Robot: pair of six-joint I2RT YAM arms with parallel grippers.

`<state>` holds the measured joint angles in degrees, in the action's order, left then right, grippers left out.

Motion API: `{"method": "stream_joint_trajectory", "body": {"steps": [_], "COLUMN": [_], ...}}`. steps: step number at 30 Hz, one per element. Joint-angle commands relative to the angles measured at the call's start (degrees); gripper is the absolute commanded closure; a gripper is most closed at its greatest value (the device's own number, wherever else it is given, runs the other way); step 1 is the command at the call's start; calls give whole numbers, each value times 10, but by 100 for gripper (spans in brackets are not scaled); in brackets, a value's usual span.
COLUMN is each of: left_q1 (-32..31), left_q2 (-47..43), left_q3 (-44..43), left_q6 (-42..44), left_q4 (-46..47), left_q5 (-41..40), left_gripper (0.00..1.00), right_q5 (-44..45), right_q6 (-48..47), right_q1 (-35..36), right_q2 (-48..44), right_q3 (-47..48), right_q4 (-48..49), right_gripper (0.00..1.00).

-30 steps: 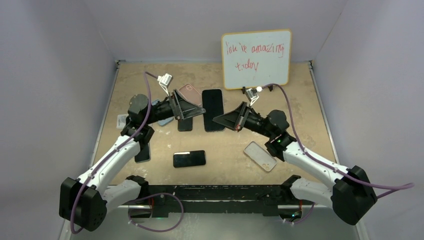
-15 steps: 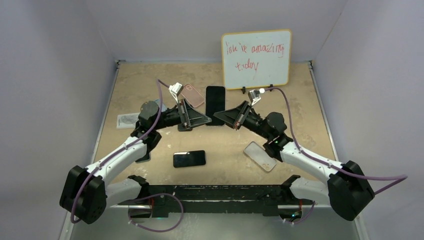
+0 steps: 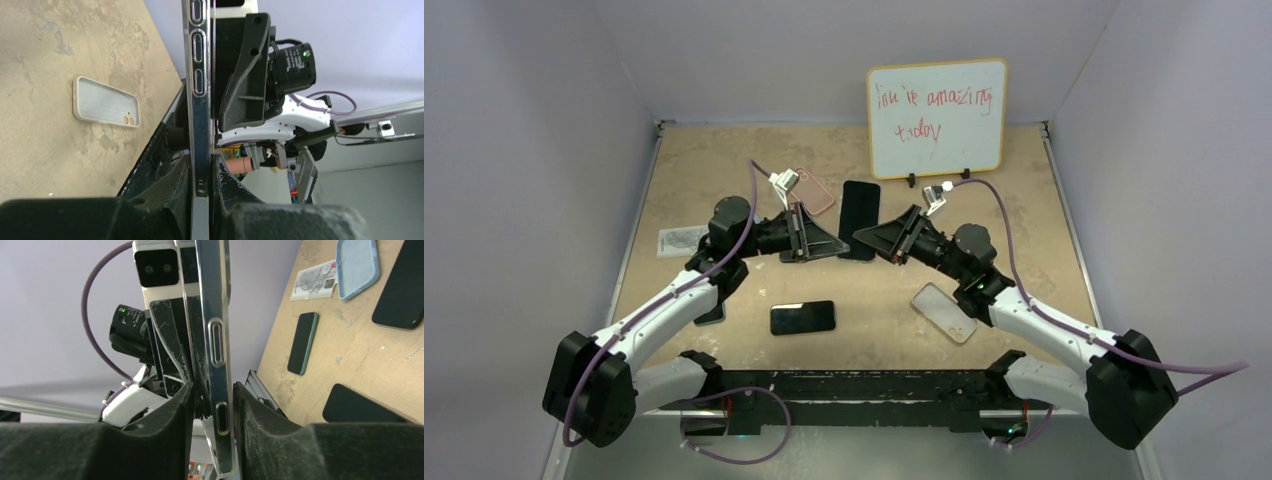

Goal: Put the phone into the phone case

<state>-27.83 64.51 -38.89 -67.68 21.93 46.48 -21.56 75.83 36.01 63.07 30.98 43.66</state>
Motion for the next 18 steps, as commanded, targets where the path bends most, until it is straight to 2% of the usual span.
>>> {"method": "stream_joint_trajectory", "body": {"steps": [1,6,8,9,12,13,16,18], "left_q1": [-2,-2,-2,-2,-2,-2,3,8], "left_q2": [-4,-14,-20,-22,-28,-32,-42,-49], "left_q3": [-10,-9,-11,-12,-22,-27,-35,-36], "left_q6": [37,47,59,66,87,88,71,51], "left_q4": [63,65,43,33,-17,-42,-66,-52], "left_q5": [61,85,83,81,68,58,25,11], "left_gripper": [100,100,100,100,100,99,74,64], "right_q5": [11,21,28,30,22,12,-14,-30], "right_q6": [-25,-42,-41,-41,-46,-50,-59,-64], "right_q1": [-1,-3,-4,-4,-5,-5,-5,-5], "right_q2": [-28,-31,-30,-31,-28,-25,-19,-21], "right_q3": [41,62,64,64,67,71,73,68], "right_q4": [-32,-67,-66,-66,-62,-61,-57,-49], "right_gripper": [61,59,62,67,100,100,100,100]}}
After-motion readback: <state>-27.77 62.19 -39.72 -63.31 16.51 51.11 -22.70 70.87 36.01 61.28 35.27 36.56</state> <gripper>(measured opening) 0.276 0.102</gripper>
